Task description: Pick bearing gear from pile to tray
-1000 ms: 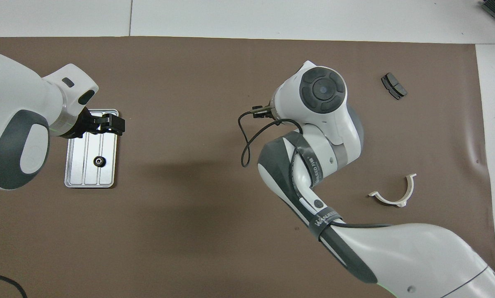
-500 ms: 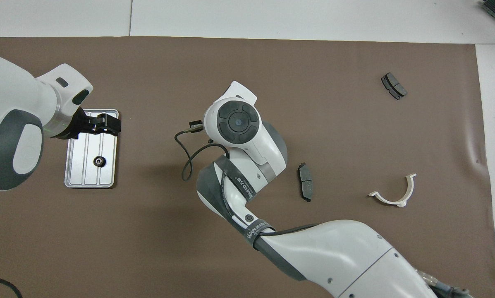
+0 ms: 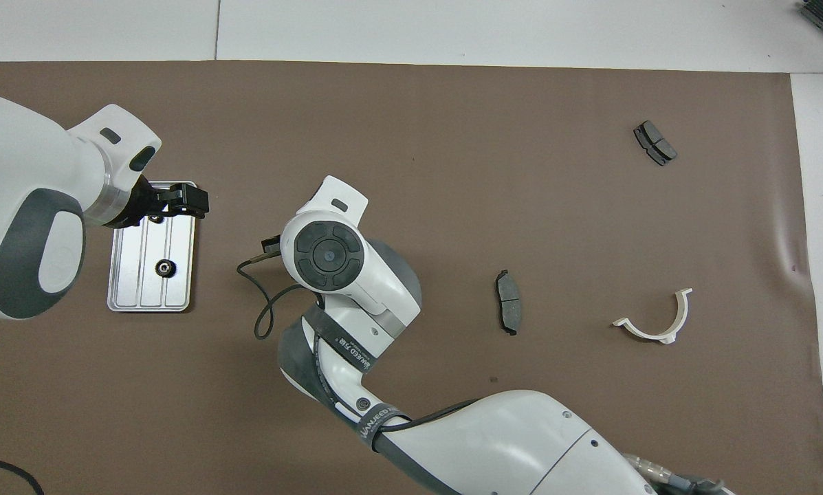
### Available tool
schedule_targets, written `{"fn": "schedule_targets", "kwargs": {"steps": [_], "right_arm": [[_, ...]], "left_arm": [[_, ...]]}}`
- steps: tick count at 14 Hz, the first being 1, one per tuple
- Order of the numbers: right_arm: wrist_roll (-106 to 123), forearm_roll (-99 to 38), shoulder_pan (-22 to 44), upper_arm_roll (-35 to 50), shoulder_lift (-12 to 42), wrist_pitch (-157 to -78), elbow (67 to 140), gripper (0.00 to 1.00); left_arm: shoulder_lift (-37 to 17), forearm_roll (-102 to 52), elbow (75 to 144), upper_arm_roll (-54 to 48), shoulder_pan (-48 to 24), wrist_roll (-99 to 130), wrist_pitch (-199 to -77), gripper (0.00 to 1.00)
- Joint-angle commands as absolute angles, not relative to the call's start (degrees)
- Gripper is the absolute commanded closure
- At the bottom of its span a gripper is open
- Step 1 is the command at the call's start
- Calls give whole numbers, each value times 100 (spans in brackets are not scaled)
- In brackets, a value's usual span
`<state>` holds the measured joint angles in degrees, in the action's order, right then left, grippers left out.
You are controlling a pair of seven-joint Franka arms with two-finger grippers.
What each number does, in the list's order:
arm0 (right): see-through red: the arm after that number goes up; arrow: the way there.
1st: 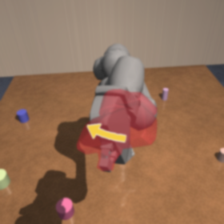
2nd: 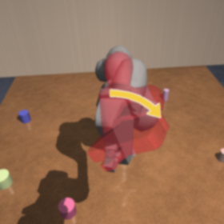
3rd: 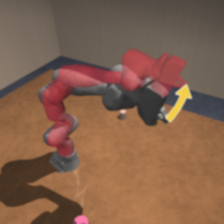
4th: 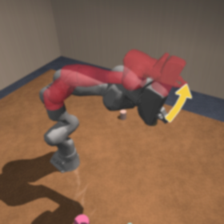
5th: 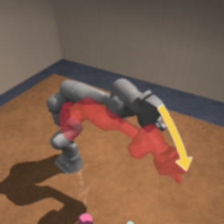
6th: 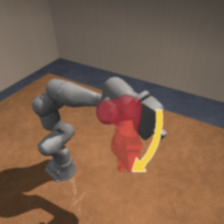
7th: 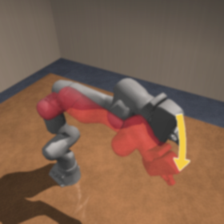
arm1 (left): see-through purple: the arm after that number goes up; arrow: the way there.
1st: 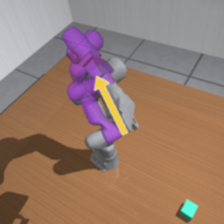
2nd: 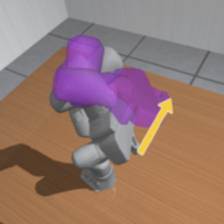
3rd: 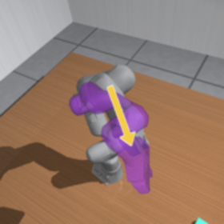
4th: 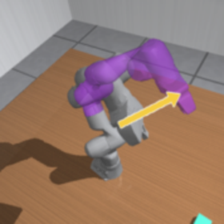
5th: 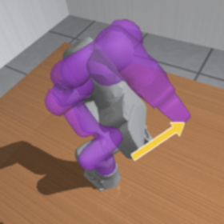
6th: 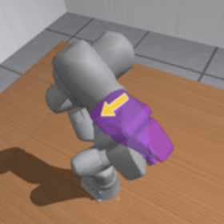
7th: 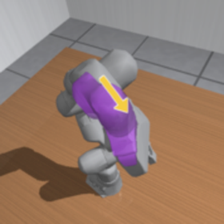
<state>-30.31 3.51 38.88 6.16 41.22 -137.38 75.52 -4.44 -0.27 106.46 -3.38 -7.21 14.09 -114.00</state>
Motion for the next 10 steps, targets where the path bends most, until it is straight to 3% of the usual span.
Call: {"fn": "schedule_targets", "kwargs": {"steps": [1,2,3,7,10], "right_arm": [[-3111,387,3806,606,4122,-13641,7471,52],[-3111,378,3797,606,4122,-13641,7471,41],[-3111,378,3779,606,4131,-13615,7471,37],[-3006,387,3683,545,4122,-13265,7436,34],[-2419,343,3139,598,3851,-12527,7374,34]], "left_arm": [[-431,-97,10793,-299,-747,1556,-11610,0],[-422,-97,10793,-299,-721,1547,-11610,0],[-422,-97,10802,-299,-721,1538,-11619,0],[-439,-97,10880,-299,-756,1608,-11768,0],[-544,-97,11135,-290,-948,2178,-12347,0]]}}
